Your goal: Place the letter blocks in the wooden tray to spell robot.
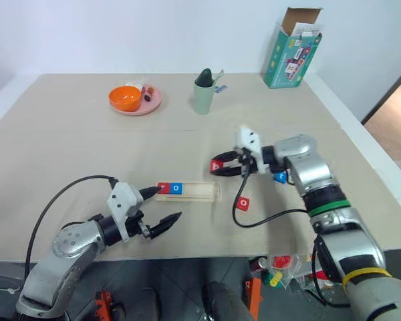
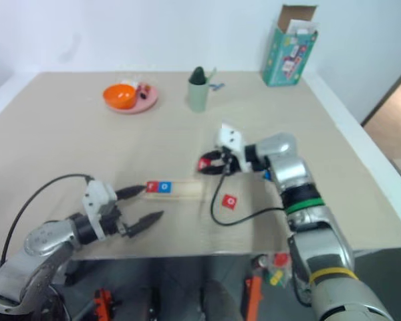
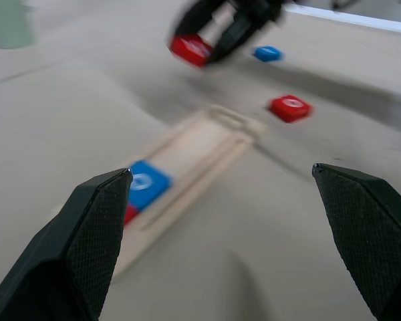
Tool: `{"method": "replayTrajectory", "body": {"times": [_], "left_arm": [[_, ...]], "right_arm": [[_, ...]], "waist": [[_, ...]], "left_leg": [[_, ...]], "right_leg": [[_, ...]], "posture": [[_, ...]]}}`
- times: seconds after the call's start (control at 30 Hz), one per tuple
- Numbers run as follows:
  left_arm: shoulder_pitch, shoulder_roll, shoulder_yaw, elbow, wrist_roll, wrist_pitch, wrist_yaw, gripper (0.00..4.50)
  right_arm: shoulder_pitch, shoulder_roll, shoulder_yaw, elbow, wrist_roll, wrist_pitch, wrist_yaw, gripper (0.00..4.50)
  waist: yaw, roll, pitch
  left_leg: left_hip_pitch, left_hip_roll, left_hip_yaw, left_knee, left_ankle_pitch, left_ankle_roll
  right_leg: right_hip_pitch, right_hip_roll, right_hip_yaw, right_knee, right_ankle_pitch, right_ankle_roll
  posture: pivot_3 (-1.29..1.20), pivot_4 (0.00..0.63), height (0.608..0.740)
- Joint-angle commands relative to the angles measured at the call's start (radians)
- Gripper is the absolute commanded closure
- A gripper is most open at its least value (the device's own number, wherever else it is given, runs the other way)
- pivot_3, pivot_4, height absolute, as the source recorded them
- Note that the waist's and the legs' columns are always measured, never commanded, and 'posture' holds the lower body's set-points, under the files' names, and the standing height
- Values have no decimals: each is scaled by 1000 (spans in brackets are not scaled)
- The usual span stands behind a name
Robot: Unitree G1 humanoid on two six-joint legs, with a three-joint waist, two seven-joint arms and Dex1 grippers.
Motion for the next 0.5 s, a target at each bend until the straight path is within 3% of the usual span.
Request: {"method": "replayTrajectory", "body": {"times": [0.03,0.5], "left_arm": [[0,-5,29,-7,-5,-25,6,0],[27,-22,0,-3,26,-59,12,0]], "right_arm": [[23,11,42,-98,-29,57,-50,3251],[17,67,116,-115,-53,89,-106,3251]], "waist": [[3,0,0],[0,0,0]], "left_leg": [[-1,0,0,0,0,0],[-3,-1,2,2,0,0]], "right_leg": [[-1,-1,0,0,0,0],[-2,-1,1,-2,0,1]], "posture": [[0,150,740],[0,150,740]]}}
